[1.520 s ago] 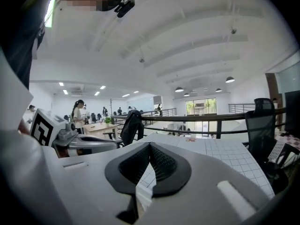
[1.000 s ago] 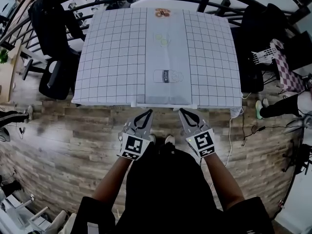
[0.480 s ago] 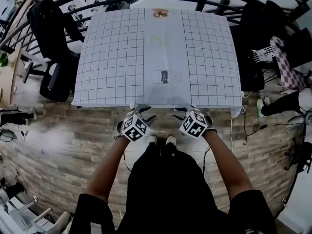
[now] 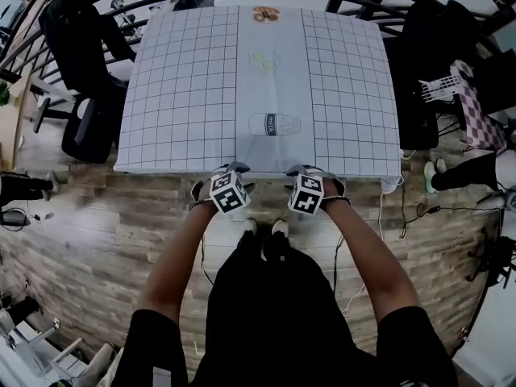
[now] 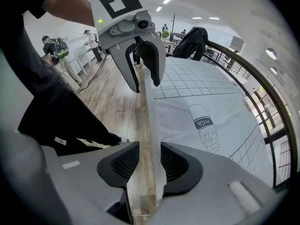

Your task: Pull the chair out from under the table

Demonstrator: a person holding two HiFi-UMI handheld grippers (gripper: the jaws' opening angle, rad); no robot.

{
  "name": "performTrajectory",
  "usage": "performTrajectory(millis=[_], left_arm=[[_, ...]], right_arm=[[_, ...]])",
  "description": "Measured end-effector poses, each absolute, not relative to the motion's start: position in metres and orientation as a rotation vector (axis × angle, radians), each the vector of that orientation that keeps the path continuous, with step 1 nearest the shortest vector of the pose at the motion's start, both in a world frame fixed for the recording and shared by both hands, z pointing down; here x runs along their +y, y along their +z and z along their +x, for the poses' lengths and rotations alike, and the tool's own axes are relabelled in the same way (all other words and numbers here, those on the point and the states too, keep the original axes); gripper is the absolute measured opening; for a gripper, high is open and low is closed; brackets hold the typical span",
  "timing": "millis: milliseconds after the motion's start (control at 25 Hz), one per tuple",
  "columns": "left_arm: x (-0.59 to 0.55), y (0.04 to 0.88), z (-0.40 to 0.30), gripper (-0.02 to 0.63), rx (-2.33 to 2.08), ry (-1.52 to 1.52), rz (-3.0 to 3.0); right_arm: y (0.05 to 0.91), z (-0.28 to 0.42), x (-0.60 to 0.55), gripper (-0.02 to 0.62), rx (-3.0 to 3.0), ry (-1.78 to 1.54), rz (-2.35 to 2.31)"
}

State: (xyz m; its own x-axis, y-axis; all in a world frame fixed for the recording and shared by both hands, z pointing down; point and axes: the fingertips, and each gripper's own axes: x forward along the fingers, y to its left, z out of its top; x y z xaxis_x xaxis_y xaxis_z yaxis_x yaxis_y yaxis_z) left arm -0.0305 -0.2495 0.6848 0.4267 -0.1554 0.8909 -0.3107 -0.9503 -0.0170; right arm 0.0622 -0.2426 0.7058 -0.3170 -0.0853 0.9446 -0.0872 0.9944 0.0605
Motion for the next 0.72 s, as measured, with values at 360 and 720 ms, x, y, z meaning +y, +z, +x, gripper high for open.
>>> performTrajectory(millis=[360,720], left_arm=[[-0.255,0.711,-0.027,0.183,-0.231,1.701,2.458],[-0.247,0.748,-0.021,0.178,-0.083,1.784,2.391]], right_arm=[[0.721,0.055,-0.254,0.137,-1.816,-0.089,0.039],[0.758,0.054,-0.249,0.139,-1.754,-0.031,-0.006]])
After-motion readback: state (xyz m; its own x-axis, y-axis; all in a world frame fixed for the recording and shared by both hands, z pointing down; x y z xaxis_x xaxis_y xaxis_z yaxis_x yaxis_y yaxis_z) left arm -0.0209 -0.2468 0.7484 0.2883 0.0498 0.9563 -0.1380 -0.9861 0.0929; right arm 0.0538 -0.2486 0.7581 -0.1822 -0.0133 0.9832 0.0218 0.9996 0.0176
